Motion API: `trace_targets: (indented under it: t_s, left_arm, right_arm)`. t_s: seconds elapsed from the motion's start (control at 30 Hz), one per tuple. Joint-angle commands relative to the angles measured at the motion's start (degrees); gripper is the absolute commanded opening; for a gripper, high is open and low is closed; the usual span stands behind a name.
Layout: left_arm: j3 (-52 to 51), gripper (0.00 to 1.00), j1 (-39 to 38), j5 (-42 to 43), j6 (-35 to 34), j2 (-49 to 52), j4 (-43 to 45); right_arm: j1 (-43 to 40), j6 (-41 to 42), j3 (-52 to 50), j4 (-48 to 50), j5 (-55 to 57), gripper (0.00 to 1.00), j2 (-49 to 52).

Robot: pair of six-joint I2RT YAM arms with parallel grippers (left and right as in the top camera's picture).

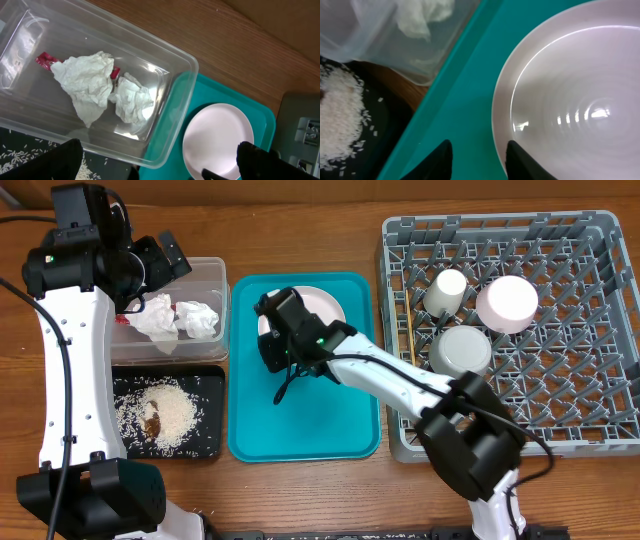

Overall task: Sort waste into correct bins and load items into the dishwasher
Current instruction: 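Move the right gripper to the pink plate on the teal tray, then grasp the edge of the pink plate with the right gripper and lift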

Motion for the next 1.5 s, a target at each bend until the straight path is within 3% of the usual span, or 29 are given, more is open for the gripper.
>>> trace_targets:
  t_s: [0.0,0.13,0.5,0.8,0.87,0.9,1.13,1.47]
  left_arm:
    - [1.33,1.0,-0.37,-0.79,0.24,0.31,-0.02]
    - [1.33,1.0,-0.37,-0.79,0.26,0.31,-0.02]
    - [1.33,1.0,-0.37,-0.81,0.24,0.31,-0.02]
    - [1.33,1.0,-0.37,-0.79,0.24,0.31,-0.02]
    - [1.33,1.0,-0.37,-0.79,0.24,0.31,-0.02]
    - [1.33,1.0,-0.37,-0.79,0.24,0.31,-0.02]
    - [1.33,1.0,-0.37,-0.79,0.24,0.31,-0.02]
    - [1.33,1.0,-0.37,-0.79,0.24,0.31,-0.02]
  right_arm:
    - [0.63,-3.21,1.07,1.79,0.61,0.4,2.71]
    - [0.63,-7.13,1.07,3.87,0.68,0.45,4.15]
    - [0.72,-7.5,1.07,3.72,4.11,0.45,7.58]
    - [0.76,-7.48,1.09,2.89,4.04,0.15,7.98]
    - [0.7,-7.48,1.09,2.32,4.04,0.04,7.45]
    - [0.7,-7.48,1.09,2.03,4.07,0.04,6.97]
    - [0.72,-7.48,1.09,-0.52,4.04,0.04,0.37]
    - [-4.35,2.54,1.09,-8.15,-1.44,0.04,-22.4]
